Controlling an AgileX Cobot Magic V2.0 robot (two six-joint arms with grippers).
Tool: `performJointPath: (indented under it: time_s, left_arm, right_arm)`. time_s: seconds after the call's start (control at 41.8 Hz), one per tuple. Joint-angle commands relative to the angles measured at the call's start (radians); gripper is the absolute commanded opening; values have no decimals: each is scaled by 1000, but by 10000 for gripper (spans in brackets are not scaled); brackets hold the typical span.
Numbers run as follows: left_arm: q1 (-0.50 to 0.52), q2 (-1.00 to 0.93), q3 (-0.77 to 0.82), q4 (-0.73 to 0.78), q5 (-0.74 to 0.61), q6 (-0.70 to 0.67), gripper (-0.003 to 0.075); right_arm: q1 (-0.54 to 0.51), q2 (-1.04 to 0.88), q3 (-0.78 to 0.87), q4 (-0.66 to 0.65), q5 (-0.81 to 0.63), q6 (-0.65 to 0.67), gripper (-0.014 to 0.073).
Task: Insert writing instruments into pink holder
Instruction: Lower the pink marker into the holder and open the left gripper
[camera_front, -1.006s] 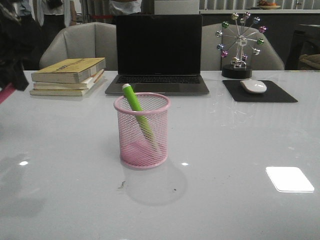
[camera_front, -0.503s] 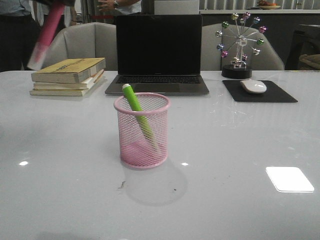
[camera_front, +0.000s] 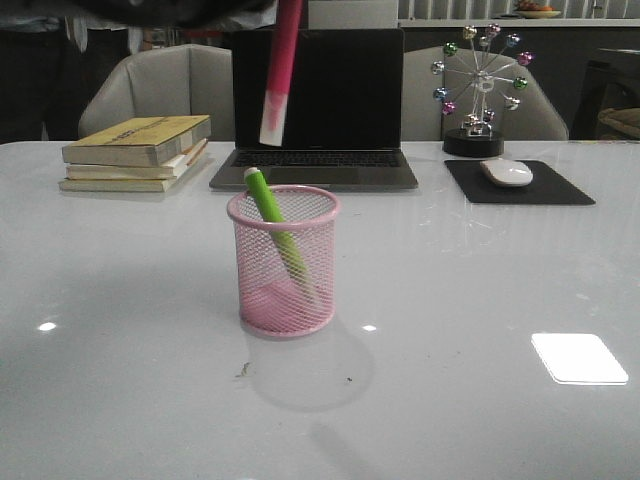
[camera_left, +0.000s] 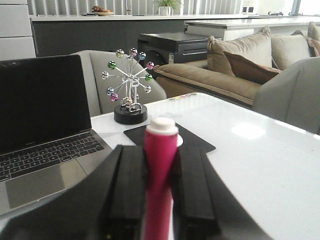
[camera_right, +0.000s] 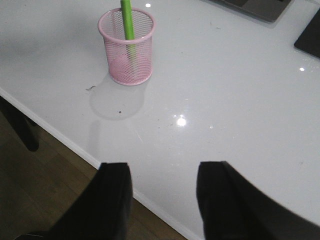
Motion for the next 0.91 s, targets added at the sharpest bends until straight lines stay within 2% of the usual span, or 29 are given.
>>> performJointPath:
  time_s: [0.0,0.192,0.67,0.766,0.886]
  left_arm:
    - [-14,28,-25,-7,-185,-5,91]
    - [-14,130,-25,-7,-256,-5,91]
    - [-14,225,-16,-9,-231,-5,97]
    - [-14,225,-16,-9,-228,-5,168]
    - [-14,225,-16,-9,-228,-5,318]
  right_arm:
    - [-8,6,-27,-9,-71,-10,428]
    - [-8,6,-27,-9,-71,-10,428]
    - [-8,6,-27,-9,-71,-10,428]
    - [-8,6,-27,-9,-71,-10,428]
    - [-8,6,-27,-9,-71,-10,428]
